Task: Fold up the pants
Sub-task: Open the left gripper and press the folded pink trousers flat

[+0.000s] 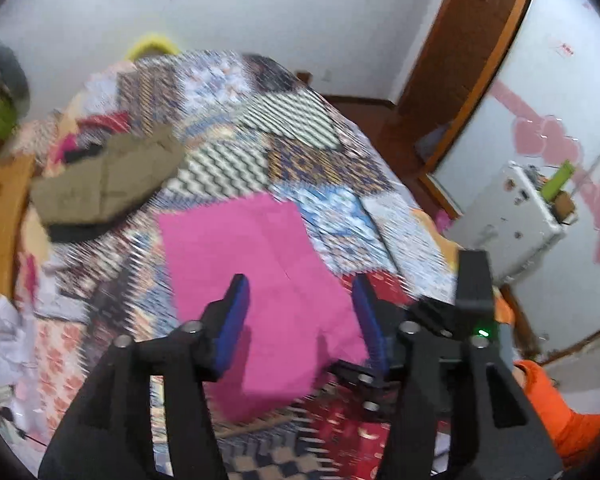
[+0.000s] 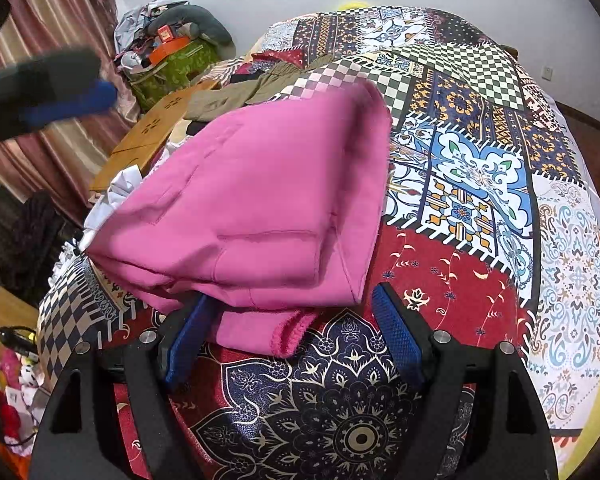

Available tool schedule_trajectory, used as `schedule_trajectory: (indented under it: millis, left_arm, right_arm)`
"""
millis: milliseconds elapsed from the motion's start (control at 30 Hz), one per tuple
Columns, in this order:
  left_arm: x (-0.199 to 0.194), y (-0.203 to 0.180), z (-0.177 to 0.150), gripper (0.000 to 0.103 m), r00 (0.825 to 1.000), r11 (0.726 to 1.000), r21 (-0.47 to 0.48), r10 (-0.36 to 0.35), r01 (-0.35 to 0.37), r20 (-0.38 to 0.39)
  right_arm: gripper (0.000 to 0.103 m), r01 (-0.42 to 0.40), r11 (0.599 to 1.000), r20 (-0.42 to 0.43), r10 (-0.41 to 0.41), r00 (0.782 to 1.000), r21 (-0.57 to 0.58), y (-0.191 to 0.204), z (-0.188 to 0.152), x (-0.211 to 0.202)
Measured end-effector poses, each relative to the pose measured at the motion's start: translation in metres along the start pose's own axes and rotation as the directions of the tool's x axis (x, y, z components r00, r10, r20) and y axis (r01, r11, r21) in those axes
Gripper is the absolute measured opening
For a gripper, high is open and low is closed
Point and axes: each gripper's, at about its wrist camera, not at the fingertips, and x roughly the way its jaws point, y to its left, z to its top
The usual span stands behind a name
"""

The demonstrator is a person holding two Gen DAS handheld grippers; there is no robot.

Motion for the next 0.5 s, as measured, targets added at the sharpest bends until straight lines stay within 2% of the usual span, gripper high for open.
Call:
schedule_trajectory:
  millis: [100, 167, 233, 333, 400, 500]
  left_arm:
    - [0.002, 0.014, 0.008, 0.062, 0.998, 0.998, -0.011, 0.056, -0.056, 0.015]
    - [0.01, 0.025, 0.016, 0.072, 0.993, 0.994, -0.009, 0.112, -0.111, 0.026]
    - [0.024, 0.039, 0.026, 0.075, 0.985, 0.985, -0.003, 0.172, -0.172, 0.022]
    - [0.051, 0.059, 0.039, 0.076, 0.977, 0.977, 0.01, 0.213, -0.213, -0.014]
    - [0.077, 0.072, 0.05, 0.076, 0.965, 0.967, 0.025, 0.256, -0.255, -0.054]
    - [0.11, 0.086, 0.06, 0.076, 0.953, 0.959, 0.038, 0.282, -0.279, -0.11]
  right_arm:
    - [0.077, 0.0, 1.0, 0.001, 0.0, 1.0, 0.002, 0.0, 0.0, -0.001]
    - [0.077, 0.0, 1.0, 0.003, 0.0, 1.0, 0.004, 0.0, 0.0, -0.001]
    - [0.077, 0.001, 1.0, 0.003, -0.002, 1.0, 0.004, 0.0, 0.0, 0.0]
    - [0.077, 0.002, 1.0, 0.002, -0.002, 1.0, 0.004, 0.0, 0.0, 0.0]
    - [0.077, 0.002, 1.0, 0.0, -0.002, 1.0, 0.003, 0.0, 0.001, 0.0]
    - [0.077, 0.003, 1.0, -0.002, -0.003, 1.0, 0.004, -0.001, 0.001, 0.0]
